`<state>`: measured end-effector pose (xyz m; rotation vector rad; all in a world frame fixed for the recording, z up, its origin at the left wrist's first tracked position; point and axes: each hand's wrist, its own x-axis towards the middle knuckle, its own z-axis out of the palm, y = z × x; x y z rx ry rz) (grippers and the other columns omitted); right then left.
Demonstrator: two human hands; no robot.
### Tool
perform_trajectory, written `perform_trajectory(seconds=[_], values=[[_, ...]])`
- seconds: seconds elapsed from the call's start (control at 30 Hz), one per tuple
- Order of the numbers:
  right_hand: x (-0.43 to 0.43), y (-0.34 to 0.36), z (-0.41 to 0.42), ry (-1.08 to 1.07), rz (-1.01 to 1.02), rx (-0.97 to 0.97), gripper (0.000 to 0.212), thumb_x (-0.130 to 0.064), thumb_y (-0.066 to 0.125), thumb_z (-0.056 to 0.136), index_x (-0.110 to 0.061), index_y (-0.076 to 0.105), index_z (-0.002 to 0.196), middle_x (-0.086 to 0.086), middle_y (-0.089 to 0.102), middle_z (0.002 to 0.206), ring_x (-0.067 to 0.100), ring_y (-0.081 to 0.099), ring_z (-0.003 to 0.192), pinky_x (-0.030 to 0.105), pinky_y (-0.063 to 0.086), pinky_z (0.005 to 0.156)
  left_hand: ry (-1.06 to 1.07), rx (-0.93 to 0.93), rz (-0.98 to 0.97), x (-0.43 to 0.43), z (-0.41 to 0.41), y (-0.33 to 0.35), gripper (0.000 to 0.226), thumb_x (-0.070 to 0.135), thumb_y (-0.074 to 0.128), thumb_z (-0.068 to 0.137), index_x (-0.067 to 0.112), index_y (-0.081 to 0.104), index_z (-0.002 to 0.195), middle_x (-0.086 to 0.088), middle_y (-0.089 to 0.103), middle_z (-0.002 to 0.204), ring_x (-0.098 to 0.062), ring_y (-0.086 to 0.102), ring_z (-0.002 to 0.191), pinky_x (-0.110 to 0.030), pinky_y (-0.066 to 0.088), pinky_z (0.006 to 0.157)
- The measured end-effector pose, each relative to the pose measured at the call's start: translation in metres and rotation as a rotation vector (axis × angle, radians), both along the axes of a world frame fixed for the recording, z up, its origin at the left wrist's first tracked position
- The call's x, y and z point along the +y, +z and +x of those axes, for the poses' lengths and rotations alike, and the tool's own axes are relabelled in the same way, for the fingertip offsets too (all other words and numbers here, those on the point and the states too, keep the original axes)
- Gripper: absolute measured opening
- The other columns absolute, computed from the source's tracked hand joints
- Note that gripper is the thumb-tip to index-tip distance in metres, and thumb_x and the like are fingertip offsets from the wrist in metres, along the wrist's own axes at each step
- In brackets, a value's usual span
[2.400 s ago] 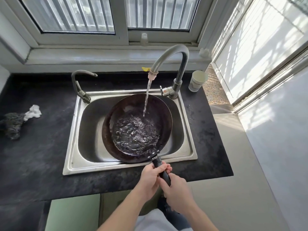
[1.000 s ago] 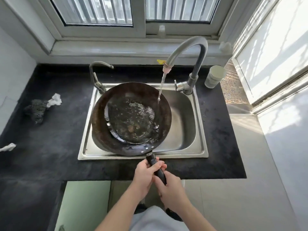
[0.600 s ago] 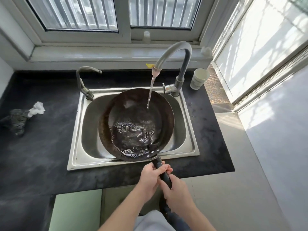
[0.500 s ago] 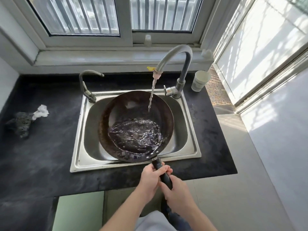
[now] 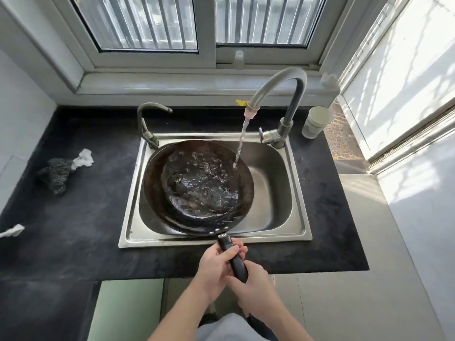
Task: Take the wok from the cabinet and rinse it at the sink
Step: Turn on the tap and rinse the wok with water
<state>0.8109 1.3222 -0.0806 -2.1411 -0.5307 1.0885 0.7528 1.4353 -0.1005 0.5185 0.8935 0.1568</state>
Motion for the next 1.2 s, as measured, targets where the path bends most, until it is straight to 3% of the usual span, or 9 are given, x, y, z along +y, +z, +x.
perform_trajectory(seconds=[0.17,0.27,0.4,0.73,0.87,0.93,1.0,1.13,1.2], values=[[0.002,0.003,0.002,0.007,-0.026,-0.07,0.023,-0.041,0.064,0.085,-0.018,0.064,0.089,-0.005,0.068,0.072,0.004,0.057,0.058,0.023,0.048,0.058,0.043,-0.023,0.02,0.001,0.002,0.001,0.016,-0.011,0.055,0.091,-0.003,0.061,0.104,-0.017,0.069,0.091,-0.022,0.068,0.083,-0.033,0.055,0.082],[0.005,0.004,0.001,0.057,-0.118,-0.169,0.024,-0.041,0.057,0.091,-0.019,0.054,0.101,0.0,0.071,0.094,0.02,0.067,0.082,0.038,0.053,0.074,0.028,0.005,0.074,0.001,0.006,0.003,0.015,-0.008,0.057,0.092,-0.002,0.061,0.105,-0.02,0.072,0.097,-0.023,0.068,0.088,-0.033,0.055,0.084],[0.014,0.011,-0.006,0.054,-0.224,-0.388,0.023,-0.039,0.051,0.096,-0.023,0.042,0.111,-0.003,0.063,0.116,0.026,0.066,0.105,0.041,0.047,0.075,0.056,-0.039,0.05,-0.001,0.014,0.005,0.012,-0.008,0.056,0.093,0.0,0.061,0.101,-0.021,0.072,0.099,-0.024,0.065,0.086,-0.034,0.056,0.085],[0.011,0.005,-0.006,0.005,-0.165,-0.381,0.021,-0.038,0.055,0.094,-0.021,0.053,0.105,0.001,0.072,0.107,0.026,0.065,0.104,0.04,0.05,0.081,0.036,0.048,0.094,-0.002,0.009,0.002,0.016,-0.003,0.06,0.092,-0.007,0.063,0.108,-0.023,0.074,0.104,-0.025,0.07,0.091,-0.038,0.053,0.097],[0.01,0.006,-0.01,-0.069,-0.067,-0.277,0.022,-0.034,0.064,0.089,-0.019,0.063,0.105,0.001,0.074,0.096,0.023,0.068,0.091,0.034,0.05,0.076,0.06,0.044,0.089,0.001,0.001,0.002,0.016,-0.004,0.062,0.09,-0.004,0.063,0.106,-0.021,0.075,0.097,-0.023,0.071,0.086,-0.031,0.059,0.084],[0.01,0.008,-0.011,-0.111,0.001,-0.236,0.013,-0.031,0.07,0.086,-0.021,0.065,0.094,-0.004,0.071,0.078,0.006,0.064,0.071,0.017,0.047,0.064,0.091,0.008,0.048,0.004,-0.002,0.003,0.016,-0.003,0.062,0.089,-0.002,0.064,0.104,-0.021,0.075,0.096,-0.024,0.07,0.087,-0.027,0.06,0.078],[0.01,0.008,-0.011,-0.113,0.063,-0.225,0.013,-0.026,0.074,0.083,-0.027,0.062,0.079,-0.007,0.062,0.062,0.001,0.058,0.061,0.012,0.042,0.057,0.131,-0.052,-0.038,0.008,-0.004,0.004,0.021,0.001,0.063,0.085,0.001,0.063,0.106,-0.02,0.075,0.098,-0.023,0.071,0.088,-0.025,0.06,0.075],[0.006,0.008,-0.003,-0.088,0.102,-0.176,0.011,-0.027,0.077,0.081,-0.029,0.066,0.08,-0.008,0.064,0.063,0.002,0.057,0.062,0.015,0.041,0.056,0.115,-0.148,-0.155,0.014,-0.004,0.007,0.042,0.001,0.064,0.08,-0.005,0.058,0.121,-0.018,0.073,0.111,-0.023,0.073,0.102,-0.027,0.059,0.081],[0.002,0.007,0.001,-0.074,0.113,-0.174,0.017,-0.029,0.078,0.08,-0.035,0.063,0.078,-0.011,0.066,0.064,0.002,0.059,0.065,0.015,0.044,0.056,0.105,-0.158,-0.15,0.014,-0.003,0.008,0.044,-0.001,0.065,0.078,-0.006,0.058,0.121,-0.018,0.074,0.109,-0.023,0.074,0.099,-0.027,0.06,0.078]])
